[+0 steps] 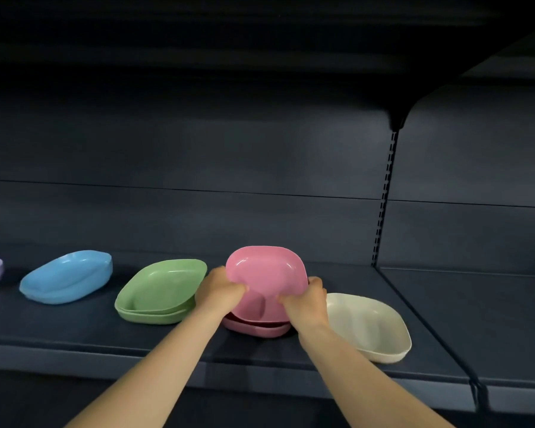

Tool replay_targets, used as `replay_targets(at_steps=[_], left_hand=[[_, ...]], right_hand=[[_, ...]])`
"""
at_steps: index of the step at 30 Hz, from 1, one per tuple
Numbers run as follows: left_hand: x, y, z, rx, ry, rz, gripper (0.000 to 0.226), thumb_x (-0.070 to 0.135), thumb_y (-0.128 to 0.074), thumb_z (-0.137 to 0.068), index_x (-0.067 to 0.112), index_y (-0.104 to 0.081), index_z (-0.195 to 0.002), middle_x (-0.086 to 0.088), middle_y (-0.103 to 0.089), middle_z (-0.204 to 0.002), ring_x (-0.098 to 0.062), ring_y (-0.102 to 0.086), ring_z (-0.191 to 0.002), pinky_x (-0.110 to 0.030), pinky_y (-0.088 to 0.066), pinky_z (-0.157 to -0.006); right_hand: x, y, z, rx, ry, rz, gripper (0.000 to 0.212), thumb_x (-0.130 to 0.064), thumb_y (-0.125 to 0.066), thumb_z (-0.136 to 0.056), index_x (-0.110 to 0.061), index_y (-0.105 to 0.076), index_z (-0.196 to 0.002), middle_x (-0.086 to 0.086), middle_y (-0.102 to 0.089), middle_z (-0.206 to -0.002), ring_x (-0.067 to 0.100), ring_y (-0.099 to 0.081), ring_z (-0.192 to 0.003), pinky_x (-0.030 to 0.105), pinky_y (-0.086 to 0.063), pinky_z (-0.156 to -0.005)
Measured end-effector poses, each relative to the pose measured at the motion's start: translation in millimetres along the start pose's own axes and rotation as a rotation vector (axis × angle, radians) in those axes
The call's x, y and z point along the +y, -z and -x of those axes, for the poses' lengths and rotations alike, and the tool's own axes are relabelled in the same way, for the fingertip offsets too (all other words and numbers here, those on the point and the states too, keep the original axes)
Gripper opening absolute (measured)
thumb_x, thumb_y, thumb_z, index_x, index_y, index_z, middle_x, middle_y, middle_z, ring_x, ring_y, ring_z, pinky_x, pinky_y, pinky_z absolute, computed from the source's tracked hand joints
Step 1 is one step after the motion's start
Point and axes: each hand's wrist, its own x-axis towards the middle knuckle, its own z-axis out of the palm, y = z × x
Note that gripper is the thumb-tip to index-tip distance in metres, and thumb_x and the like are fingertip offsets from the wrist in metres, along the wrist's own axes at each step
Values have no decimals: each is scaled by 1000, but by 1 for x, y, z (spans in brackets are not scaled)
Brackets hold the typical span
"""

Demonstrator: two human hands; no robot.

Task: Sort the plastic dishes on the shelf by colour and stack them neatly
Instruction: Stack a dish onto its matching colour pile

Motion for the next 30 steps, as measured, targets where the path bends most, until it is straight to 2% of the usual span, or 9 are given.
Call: replay_targets(at_steps=[2,5,8,11,14,17,20,25,30], left_hand=[[-1,4,-4,-27,5,27,8,9,-62,-78,14,-60,-85,-12,-68,-98,-31,-63,-95,-37,-51,-83],[-6,5,-7,-56,-5,44,21,7,-63,-79,10,-59,-99,-11,-65,-103,-30,-61,-98,-37,-50,-84],[-12,1,-9,-27,-29,38,37,8,-67,-74,8,-56,-110,-11,-59,-110,-29,-58,-100,-37,-51,-84],[-24,-5,-8,-67,12,105,37,2,-68,-74,9,-57,-108,-12,-60,-110,-26,-58,-96,-32,-48,-77],[-35,-11,-7,-91,33,225,45,-7,-65,-75,17,-56,-113,-5,-63,-108,-21,-57,-93,-29,-45,-78],[-39,-11,-10,-85,5,253,57,-10,-62,-76,21,-51,-123,1,-58,-122,-21,-54,-103,-30,-44,-88],[-42,-10,-14,-119,18,236,84,-8,-61,-79,23,-26,-149,4,-37,-147,-21,-41,-130,-28,-35,-98],[-45,-10,-20,-148,12,182,85,-7,-64,-77,23,-28,-148,1,-40,-146,-22,-44,-127,-30,-38,-99],[-38,-3,-21,-193,45,105,82,-2,-69,-76,19,-32,-146,-2,-42,-145,-24,-44,-128,-32,-37,-105]], right_hand=[[-1,-6,-2,-19,22,30,38,-7,-61,-79,-7,-45,-114,10,-47,-116,27,-52,-103,39,-49,-90],[4,-15,1,-9,24,28,41,-3,-57,-74,-9,-47,-114,10,-53,-113,28,-54,-103,42,-51,-90],[17,-19,8,-25,31,6,45,-1,-53,-73,-14,-50,-116,8,-58,-109,24,-59,-96,34,-54,-82],[28,-19,11,-73,82,-11,56,2,-54,-74,-18,-45,-125,5,-58,-114,21,-59,-100,31,-53,-82],[25,-15,11,-110,121,4,57,0,-45,-74,-25,-42,-125,-1,-56,-112,13,-55,-97,24,-48,-78],[24,-15,11,-146,132,25,68,-3,-41,-69,-27,-39,-132,-2,-54,-115,15,-54,-101,28,-49,-83],[22,-16,13,-170,135,27,72,-2,-39,-66,-25,-38,-134,0,-52,-120,16,-54,-103,26,-48,-81],[17,-12,18,-163,145,70,68,7,-40,-70,-20,-39,-133,3,-50,-123,17,-53,-101,24,-44,-78],[9,-8,27,-162,108,180,67,3,-50,-76,-9,-32,-141,9,-43,-134,26,-51,-116,35,-47,-98]])
